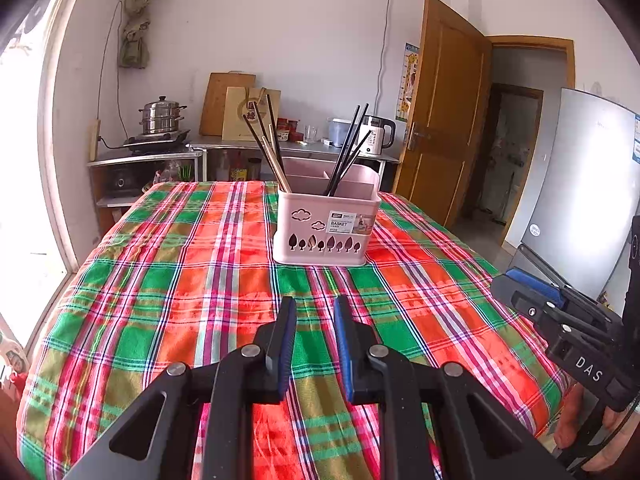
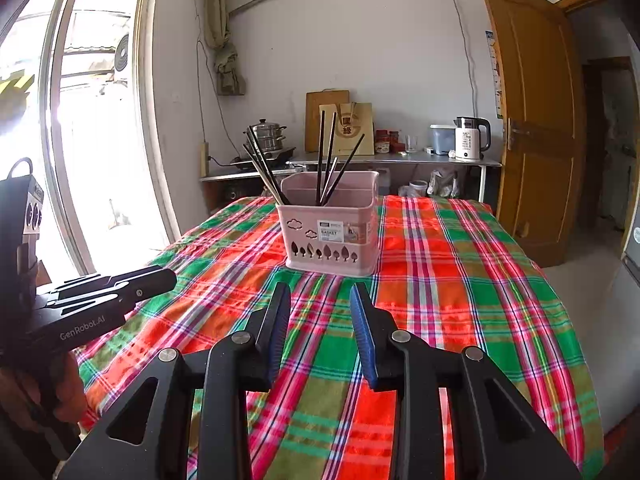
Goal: Organize utensils
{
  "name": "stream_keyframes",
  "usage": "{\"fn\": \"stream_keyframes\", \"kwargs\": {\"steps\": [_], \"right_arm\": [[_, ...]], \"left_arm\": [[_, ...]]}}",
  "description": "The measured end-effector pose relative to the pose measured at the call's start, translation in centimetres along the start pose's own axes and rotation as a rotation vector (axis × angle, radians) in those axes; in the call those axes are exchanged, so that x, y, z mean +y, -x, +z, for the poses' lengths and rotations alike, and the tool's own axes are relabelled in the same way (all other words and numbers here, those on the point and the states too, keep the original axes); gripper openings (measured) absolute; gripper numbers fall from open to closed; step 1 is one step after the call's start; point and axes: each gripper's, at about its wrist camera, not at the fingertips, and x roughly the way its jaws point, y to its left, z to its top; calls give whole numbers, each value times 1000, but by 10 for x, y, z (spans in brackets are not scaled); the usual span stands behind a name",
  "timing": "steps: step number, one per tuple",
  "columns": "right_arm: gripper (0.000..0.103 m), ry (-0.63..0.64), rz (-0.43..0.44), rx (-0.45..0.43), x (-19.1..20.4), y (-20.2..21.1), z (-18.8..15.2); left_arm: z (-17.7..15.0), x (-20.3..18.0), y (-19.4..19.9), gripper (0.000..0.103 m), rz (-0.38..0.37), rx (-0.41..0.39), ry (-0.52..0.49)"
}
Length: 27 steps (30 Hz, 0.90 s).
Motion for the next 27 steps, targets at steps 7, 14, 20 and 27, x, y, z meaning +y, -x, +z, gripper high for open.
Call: {"fn": "stream_keyframes", "kwargs": {"steps": [7,14,20,27], "right_arm": [[32,14,-20,12,4,7,-19],[34,17,-34,16,3,8,-26],[34,18,-39,19,1,6,-26],[34,15,-36,21,2,6,-27]], "left_arm": [[-15,-2,10,19,20,-12,-11],[-21,-3,11,19,35,-20,-19],[-23,-4,6,19,41,-8,-20],[-25,-5,4,19,36,-8,-24]]}}
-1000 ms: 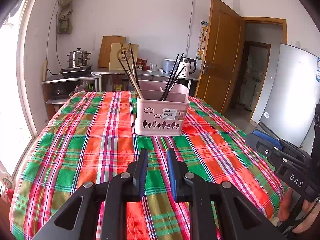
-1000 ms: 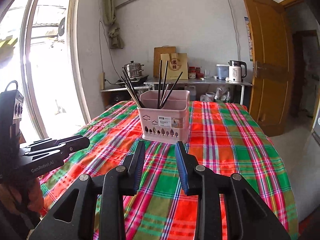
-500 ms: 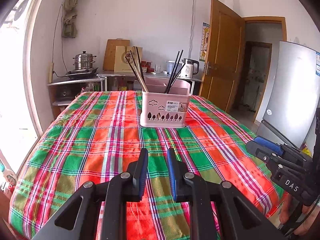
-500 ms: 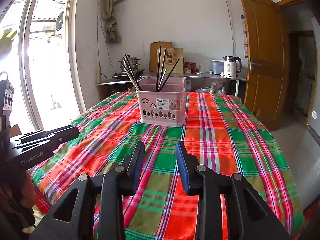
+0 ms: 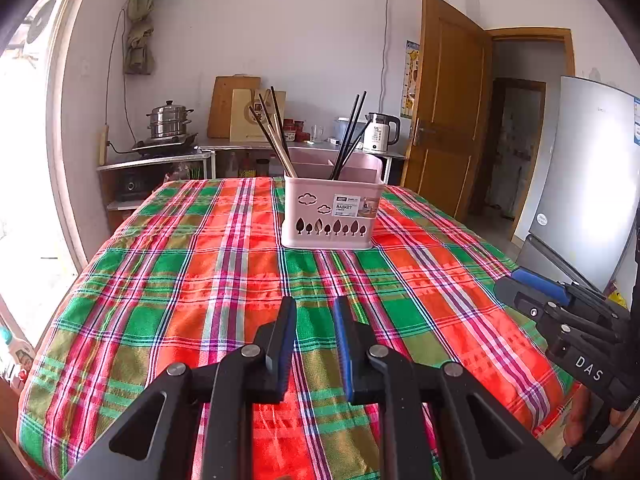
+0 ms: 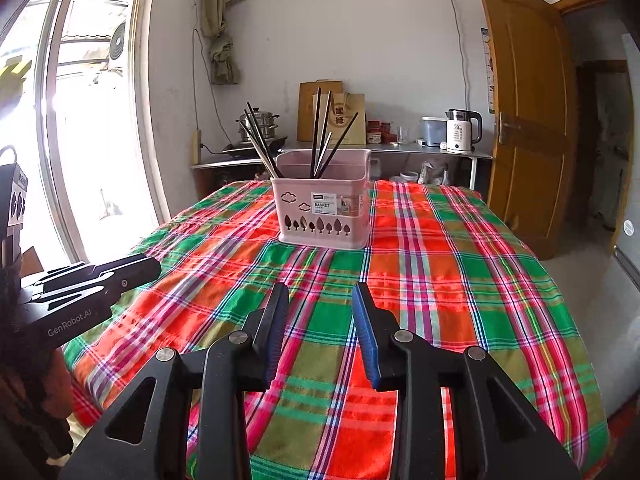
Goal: Organize utensils
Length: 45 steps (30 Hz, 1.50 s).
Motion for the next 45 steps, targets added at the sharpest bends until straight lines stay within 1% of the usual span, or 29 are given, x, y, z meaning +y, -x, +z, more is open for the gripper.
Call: {"fn": "stream_keyframes", "kwargs": {"steps": [45], "right_arm": [[34,13,9,13,4,-1,-1]], "left_arm": [[-7,-5,3,19,-11,10,-8]]}}
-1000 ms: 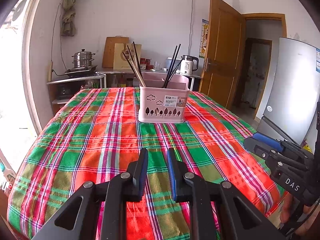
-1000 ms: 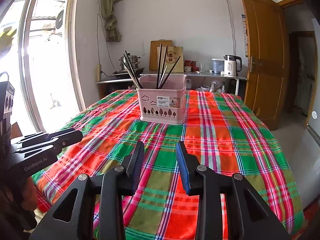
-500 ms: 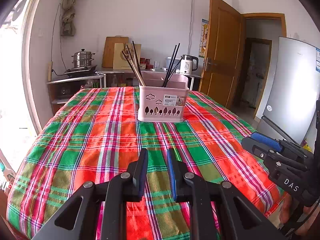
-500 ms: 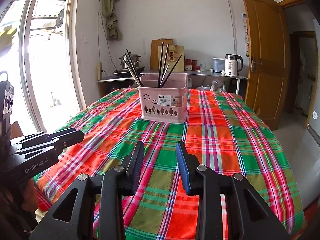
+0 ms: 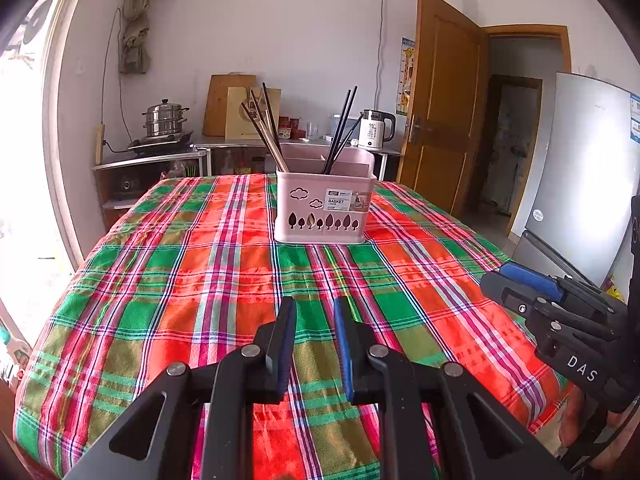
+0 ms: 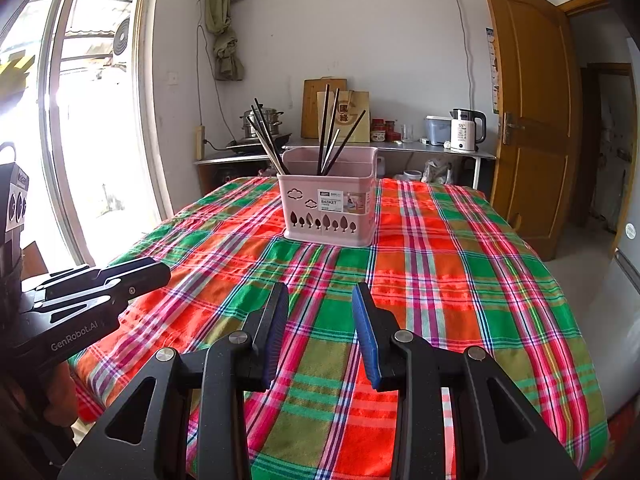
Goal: Organize utensils
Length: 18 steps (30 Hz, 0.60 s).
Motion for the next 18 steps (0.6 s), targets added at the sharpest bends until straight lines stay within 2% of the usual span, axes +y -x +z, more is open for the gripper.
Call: {"fn": "stream_keyframes", "kwargs": {"steps": [18], "right_arm": [[34,3,1,-2,1,1,0]], "left_arm": [[-2,0,0,19,4,-2,-7]]}}
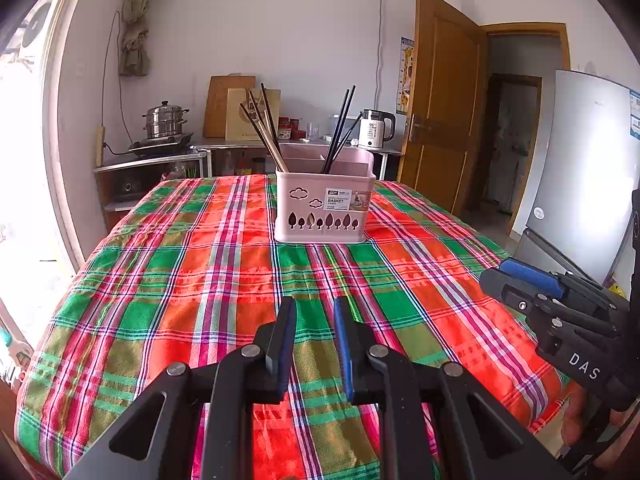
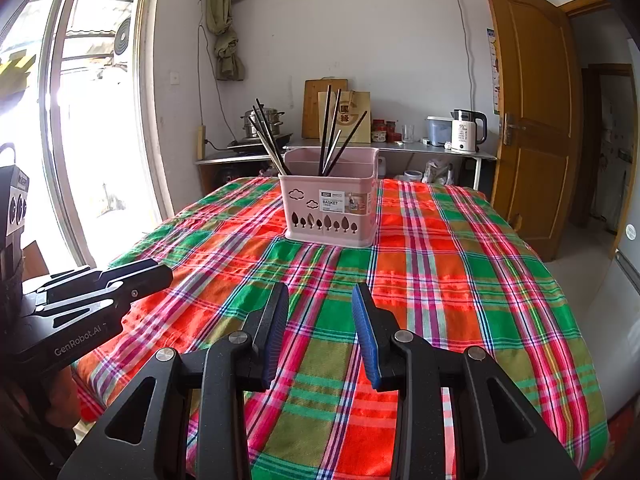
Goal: Organize utensils
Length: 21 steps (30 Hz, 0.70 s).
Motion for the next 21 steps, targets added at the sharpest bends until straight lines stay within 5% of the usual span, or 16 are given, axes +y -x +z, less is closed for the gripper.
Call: {"fn": "stream_keyframes", "kwargs": {"steps": [21], "right_arm": [[34,3,1,3,1,0,1]], "left_arm": [[-1,1,0,19,-4,8,-3]]}}
